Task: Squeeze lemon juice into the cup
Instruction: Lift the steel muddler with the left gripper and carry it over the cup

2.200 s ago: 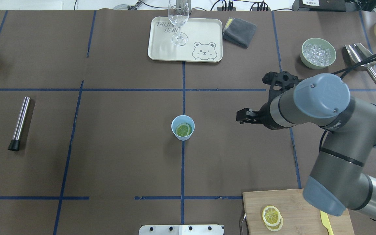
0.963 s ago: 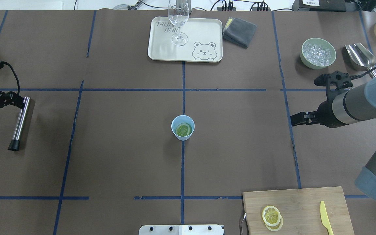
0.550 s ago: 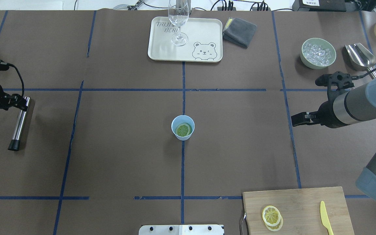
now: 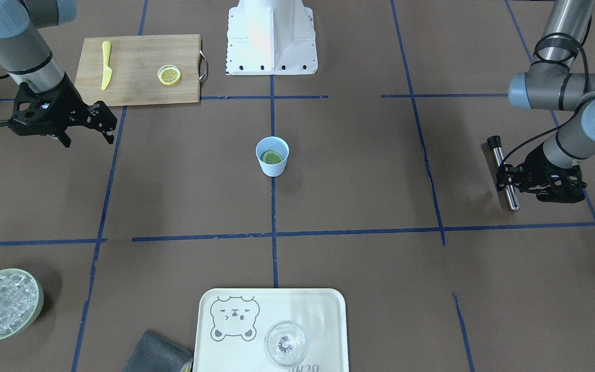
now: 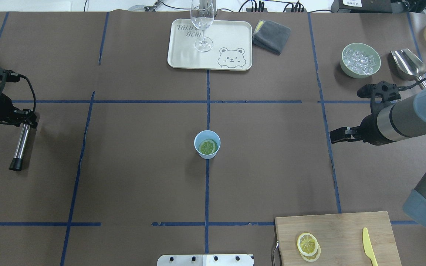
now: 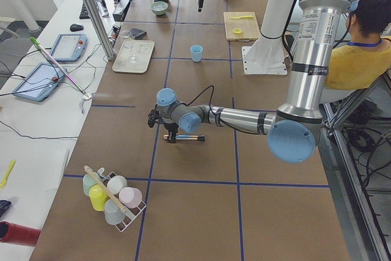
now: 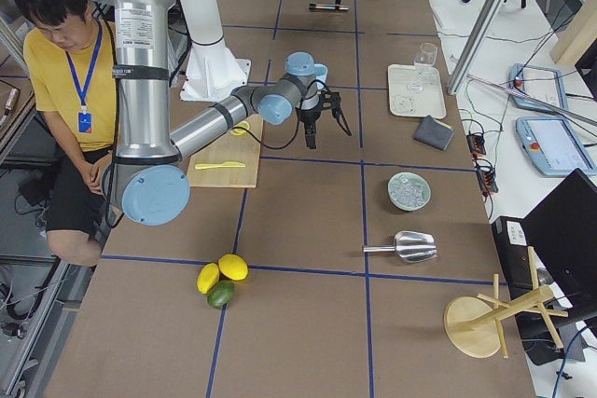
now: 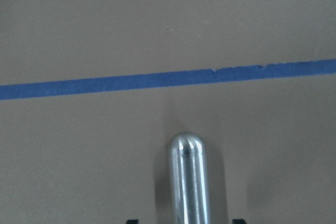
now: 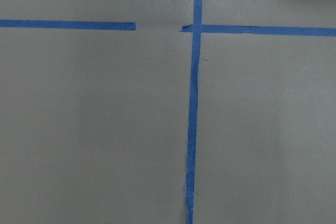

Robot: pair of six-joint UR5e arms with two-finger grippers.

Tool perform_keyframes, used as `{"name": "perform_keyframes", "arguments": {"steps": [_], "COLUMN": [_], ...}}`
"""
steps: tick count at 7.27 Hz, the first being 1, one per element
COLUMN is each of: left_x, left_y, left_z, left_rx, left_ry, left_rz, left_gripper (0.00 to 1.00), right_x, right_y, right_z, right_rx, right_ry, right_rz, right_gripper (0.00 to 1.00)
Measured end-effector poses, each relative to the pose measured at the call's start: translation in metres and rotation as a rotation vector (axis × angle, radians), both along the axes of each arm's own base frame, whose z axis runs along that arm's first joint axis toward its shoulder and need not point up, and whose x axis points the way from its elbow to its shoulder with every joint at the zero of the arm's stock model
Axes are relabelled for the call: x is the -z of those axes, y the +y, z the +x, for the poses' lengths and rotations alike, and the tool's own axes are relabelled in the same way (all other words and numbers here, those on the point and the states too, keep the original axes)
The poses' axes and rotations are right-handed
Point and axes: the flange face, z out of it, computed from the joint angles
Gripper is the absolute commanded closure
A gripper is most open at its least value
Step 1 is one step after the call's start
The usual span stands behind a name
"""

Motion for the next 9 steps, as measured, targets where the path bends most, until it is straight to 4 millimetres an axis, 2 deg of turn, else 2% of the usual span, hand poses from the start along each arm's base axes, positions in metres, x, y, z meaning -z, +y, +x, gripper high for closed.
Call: {"name": "perform_keyframes", "arguments": {"steps": [1, 2, 5, 6, 7, 8, 9], "left_x": [-0.001, -0.002, 0.005, 0.02, 0.048, 0.087, 0.138], "left_y": [0.0, 0.0, -0.004, -0.005, -0.004, -0.003, -0.003], "left_z": [0.003, 0.005, 0.011, 0.011, 0.011, 0.01, 0.009], "left_rx": [-0.004, -0.007, -0.011, -0.011, -0.012, -0.014, -0.021], "left_ry": [-0.002, -0.005, -0.029, -0.016, 0.01, 0.042, 0.07], "left_rz": [-0.002, -0.006, -0.035, -0.016, 0.023, 0.073, 0.124], "left_gripper": [0.87, 1.0, 1.0, 1.0, 1.0, 1.0, 1.0], "right_x": [0.0, 0.0, 0.004, 0.006, 0.008, 0.011, 0.012], "right_y": [0.0, 0.0, -0.001, -0.001, -0.001, 0.0, 0.001], "right_z": [0.0, -0.001, -0.002, -0.003, -0.003, -0.003, -0.003], "right_rx": [0.0, 0.0, 0.0, 0.001, 0.005, 0.011, 0.016], "right_ry": [0.001, 0.0, -0.007, -0.011, -0.018, -0.027, -0.033], "right_rz": [-0.001, -0.001, 0.001, 0.003, 0.003, 0.001, -0.002], "right_gripper": [0.0, 0.0, 0.0, 0.0, 0.0, 0.0, 0.0]}}
